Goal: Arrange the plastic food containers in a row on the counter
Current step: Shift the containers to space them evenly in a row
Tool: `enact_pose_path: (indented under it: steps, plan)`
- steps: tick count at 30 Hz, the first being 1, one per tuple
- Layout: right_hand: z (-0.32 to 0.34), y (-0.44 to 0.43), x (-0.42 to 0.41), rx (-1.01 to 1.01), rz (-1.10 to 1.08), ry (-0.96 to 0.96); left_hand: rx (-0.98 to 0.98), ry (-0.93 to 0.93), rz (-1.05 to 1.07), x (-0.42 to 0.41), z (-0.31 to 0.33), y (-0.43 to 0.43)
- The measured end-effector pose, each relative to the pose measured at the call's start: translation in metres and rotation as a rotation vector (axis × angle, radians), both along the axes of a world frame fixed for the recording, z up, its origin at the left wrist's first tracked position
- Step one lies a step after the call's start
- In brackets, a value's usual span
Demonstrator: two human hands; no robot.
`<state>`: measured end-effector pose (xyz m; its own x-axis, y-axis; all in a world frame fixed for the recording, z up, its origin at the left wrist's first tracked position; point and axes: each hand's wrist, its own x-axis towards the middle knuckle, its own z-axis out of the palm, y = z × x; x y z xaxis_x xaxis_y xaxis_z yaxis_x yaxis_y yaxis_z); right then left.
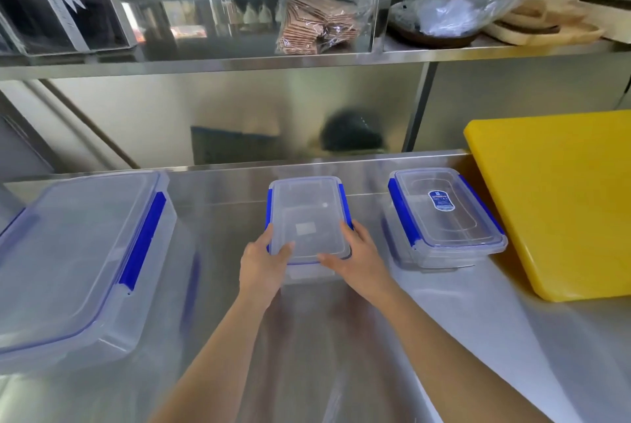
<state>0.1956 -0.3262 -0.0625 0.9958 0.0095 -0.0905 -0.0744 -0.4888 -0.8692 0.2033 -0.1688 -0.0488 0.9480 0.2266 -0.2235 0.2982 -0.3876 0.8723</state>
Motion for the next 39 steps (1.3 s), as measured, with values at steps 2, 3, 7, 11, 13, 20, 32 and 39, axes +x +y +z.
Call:
enact_pose_path:
  steps: [2, 3, 7, 11, 13, 20, 32, 39]
  plan:
    - [-0.001, -0.002, 0.002, 0.002, 0.015, 0.019, -0.007, -0.004, 0.000, 0.003, 0.001, -0.003]
    - [-0.001, -0.002, 0.003, -0.003, 0.026, 0.025, -0.006, -0.002, 0.007, 0.005, -0.001, -0.003]
    - [0.001, -0.001, 0.005, -0.055, 0.076, 0.033, -0.001, -0.014, 0.033, 0.005, -0.004, -0.001]
    - [0.002, -0.002, 0.005, -0.114, 0.075, 0.037, 0.005, -0.022, 0.034, 0.006, -0.004, -0.001]
    - [0.004, -0.002, 0.005, -0.172, 0.086, 0.046, 0.064, 0.002, 0.014, 0.005, -0.002, -0.001]
    - [0.034, 0.007, -0.003, -0.496, 0.018, -0.082, 0.282, -0.078, 0.032, 0.002, 0.032, 0.025]
    - [0.056, 0.193, -0.036, -0.041, 0.246, 0.108, 0.751, 0.045, 0.433, -0.044, 0.064, 0.293]
    - [0.047, 0.268, -0.053, 0.150, 0.313, 0.254, 0.321, 0.107, 0.413, -0.067, 0.038, 0.346]
